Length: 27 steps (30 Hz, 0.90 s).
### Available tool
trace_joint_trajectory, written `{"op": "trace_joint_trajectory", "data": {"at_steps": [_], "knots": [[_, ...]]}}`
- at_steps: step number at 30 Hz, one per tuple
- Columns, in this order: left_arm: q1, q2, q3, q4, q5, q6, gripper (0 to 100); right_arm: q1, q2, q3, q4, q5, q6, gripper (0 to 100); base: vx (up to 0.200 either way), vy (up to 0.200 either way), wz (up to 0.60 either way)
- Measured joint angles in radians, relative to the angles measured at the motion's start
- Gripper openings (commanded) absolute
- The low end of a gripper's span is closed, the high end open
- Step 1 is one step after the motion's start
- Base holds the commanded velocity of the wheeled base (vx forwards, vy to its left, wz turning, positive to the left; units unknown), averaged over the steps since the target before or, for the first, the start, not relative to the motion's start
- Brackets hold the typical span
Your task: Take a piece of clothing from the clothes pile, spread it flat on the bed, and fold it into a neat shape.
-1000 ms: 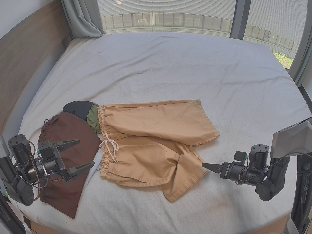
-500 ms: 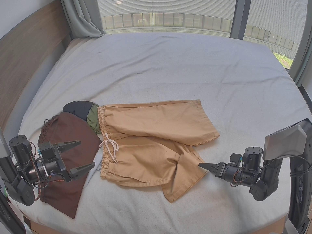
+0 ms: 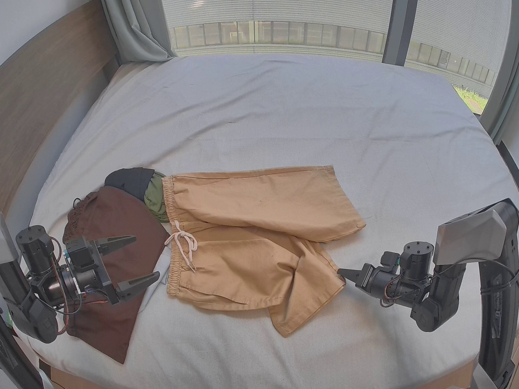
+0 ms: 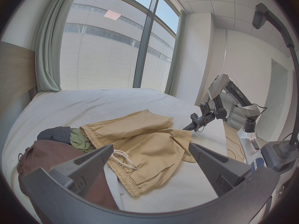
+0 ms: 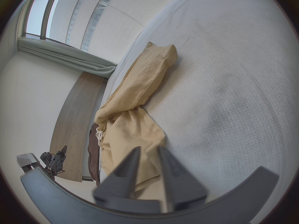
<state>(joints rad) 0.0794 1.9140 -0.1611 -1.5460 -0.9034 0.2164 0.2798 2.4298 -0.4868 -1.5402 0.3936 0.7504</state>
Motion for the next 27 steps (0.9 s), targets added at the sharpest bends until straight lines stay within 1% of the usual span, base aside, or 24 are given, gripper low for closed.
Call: {"op": "trace_joint_trajectory", "data": {"at_steps": [9, 14, 21, 27], "knots": [[-0.002, 0.002, 0.002, 0.000, 0.001, 0.000, 100, -0.018, -0.007, -0.006, 0.001, -0.001, -0.007, 0, 0.000, 0.000, 0.00], [-0.003, 0.004, 0.002, 0.000, 0.001, 0.000, 100, -0.040, -0.016, -0.014, 0.000, -0.002, -0.010, 0, 0.000, 0.000, 0.00], [-0.004, 0.004, 0.004, 0.000, 0.001, 0.000, 100, -0.072, -0.026, -0.059, 0.001, -0.006, -0.014, 0, 0.000, 0.000, 0.00], [-0.009, 0.005, 0.008, 0.000, 0.001, -0.002, 100, -0.103, -0.027, -0.125, 0.001, -0.007, -0.037, 0, 0.000, 0.000, 0.00]]}}
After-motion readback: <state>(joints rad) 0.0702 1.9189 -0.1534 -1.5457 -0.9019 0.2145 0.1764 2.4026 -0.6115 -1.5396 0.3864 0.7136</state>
